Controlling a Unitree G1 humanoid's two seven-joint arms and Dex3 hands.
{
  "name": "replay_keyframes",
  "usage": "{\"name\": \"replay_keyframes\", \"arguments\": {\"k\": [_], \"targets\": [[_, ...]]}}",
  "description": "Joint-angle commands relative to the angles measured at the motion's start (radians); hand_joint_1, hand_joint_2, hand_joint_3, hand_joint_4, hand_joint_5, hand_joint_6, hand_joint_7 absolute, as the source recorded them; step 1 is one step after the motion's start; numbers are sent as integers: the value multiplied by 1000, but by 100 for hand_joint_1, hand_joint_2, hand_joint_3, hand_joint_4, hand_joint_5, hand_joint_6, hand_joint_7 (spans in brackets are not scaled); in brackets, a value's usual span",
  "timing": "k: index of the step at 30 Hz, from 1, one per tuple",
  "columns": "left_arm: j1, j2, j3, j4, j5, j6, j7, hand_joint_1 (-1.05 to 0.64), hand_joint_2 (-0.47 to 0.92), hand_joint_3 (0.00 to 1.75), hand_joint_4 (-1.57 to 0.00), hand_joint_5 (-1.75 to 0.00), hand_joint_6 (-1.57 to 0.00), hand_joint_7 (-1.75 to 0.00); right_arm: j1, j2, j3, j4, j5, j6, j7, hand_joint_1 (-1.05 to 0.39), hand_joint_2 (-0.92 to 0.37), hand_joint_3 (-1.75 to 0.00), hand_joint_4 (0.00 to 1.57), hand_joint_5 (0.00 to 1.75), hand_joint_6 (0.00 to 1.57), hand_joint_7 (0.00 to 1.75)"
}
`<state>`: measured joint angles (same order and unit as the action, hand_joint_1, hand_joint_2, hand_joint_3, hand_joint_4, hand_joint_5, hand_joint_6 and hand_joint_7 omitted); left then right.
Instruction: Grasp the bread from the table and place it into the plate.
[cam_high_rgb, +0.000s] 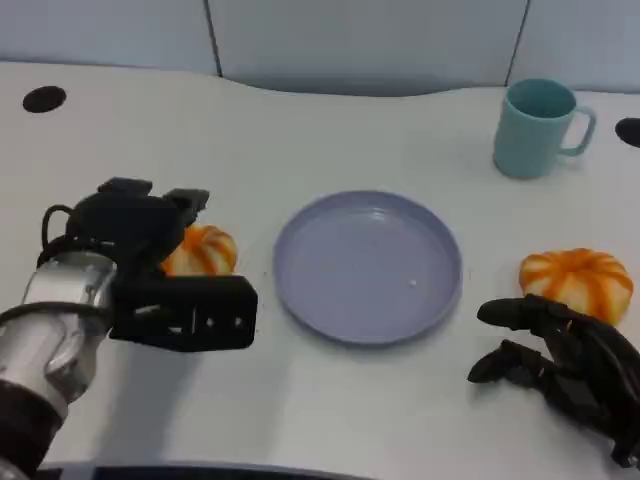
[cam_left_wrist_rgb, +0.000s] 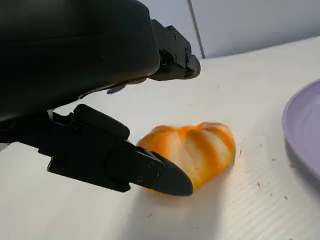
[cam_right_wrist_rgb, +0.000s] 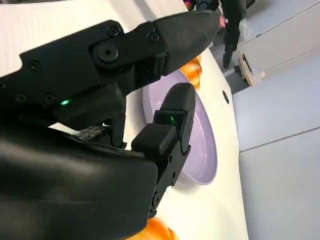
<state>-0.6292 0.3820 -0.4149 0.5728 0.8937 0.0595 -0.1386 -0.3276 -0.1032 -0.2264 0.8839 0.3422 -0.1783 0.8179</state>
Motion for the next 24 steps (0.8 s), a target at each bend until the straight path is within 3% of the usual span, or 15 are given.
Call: {"name": "replay_keyframes", "arguments": {"k": [1,24], "targets": [[-80,-23,-25,128,-23,16,-11,-62,79,0,-1,-13,-16,-1,25,-5,5,-3,-5,13,-7,-39,-92,-13,65,112,77,61],[-307,-148,-129,662,-94,-97,110,-65,73,0,0,-6,-15,0,55,-4,9,-39,1,32,-8,-38,-92,-13,65,112,77,61]]}}
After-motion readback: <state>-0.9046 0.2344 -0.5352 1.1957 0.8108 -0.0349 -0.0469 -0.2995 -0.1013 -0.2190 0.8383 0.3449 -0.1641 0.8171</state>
